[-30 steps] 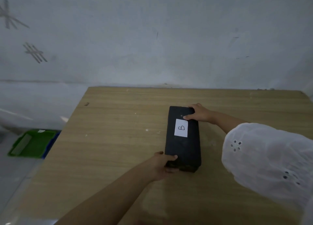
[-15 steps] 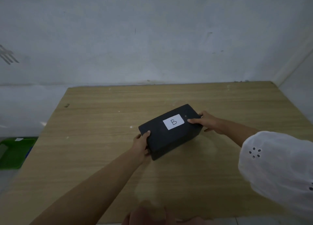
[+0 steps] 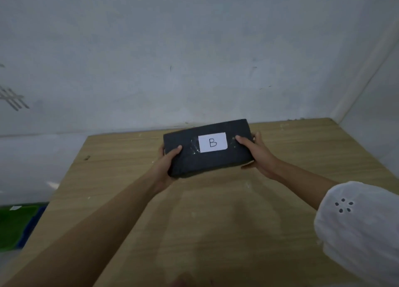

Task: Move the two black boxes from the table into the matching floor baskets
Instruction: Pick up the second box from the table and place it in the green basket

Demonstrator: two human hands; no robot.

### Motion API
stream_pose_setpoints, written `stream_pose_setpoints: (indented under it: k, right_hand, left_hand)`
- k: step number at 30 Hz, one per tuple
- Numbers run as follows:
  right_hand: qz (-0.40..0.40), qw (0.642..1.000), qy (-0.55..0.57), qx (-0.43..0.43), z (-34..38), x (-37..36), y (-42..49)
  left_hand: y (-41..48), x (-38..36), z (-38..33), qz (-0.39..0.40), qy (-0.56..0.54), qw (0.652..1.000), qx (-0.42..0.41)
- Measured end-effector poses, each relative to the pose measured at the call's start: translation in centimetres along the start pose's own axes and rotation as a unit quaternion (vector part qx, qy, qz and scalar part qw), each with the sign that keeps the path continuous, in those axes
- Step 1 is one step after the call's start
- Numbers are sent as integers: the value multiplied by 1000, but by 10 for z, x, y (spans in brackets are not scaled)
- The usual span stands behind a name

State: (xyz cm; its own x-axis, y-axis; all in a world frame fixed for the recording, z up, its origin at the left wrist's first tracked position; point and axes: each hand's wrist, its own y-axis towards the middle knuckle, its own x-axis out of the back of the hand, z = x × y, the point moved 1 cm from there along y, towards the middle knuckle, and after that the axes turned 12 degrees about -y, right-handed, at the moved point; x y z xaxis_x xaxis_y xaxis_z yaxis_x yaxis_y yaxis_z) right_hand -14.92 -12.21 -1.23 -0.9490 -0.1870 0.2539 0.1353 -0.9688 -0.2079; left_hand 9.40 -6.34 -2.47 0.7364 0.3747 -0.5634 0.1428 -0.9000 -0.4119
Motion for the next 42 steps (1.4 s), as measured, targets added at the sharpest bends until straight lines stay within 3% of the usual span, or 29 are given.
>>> stream_pose_setpoints:
  k: [8, 18, 25, 32, 42]
  right_hand:
    - [-25, 993, 54, 105, 80, -25, -25]
    - [-3, 981, 100, 169, 110, -71, -55]
    - [9, 984, 95, 151, 119, -82, -66]
    - [20, 997, 59, 55, 127, -96, -82]
    - [20, 999, 39, 11, 150, -173, -104]
  left_hand:
    - [-27, 0, -94, 110, 164, 972, -130]
    - [-58, 39, -134, 159, 183, 947, -211]
    - [-76, 52, -141, 133, 191, 951, -203]
    - [-105, 58, -151, 45, 216, 966, -138]
    - [-122, 126, -200, 17, 232, 966, -109]
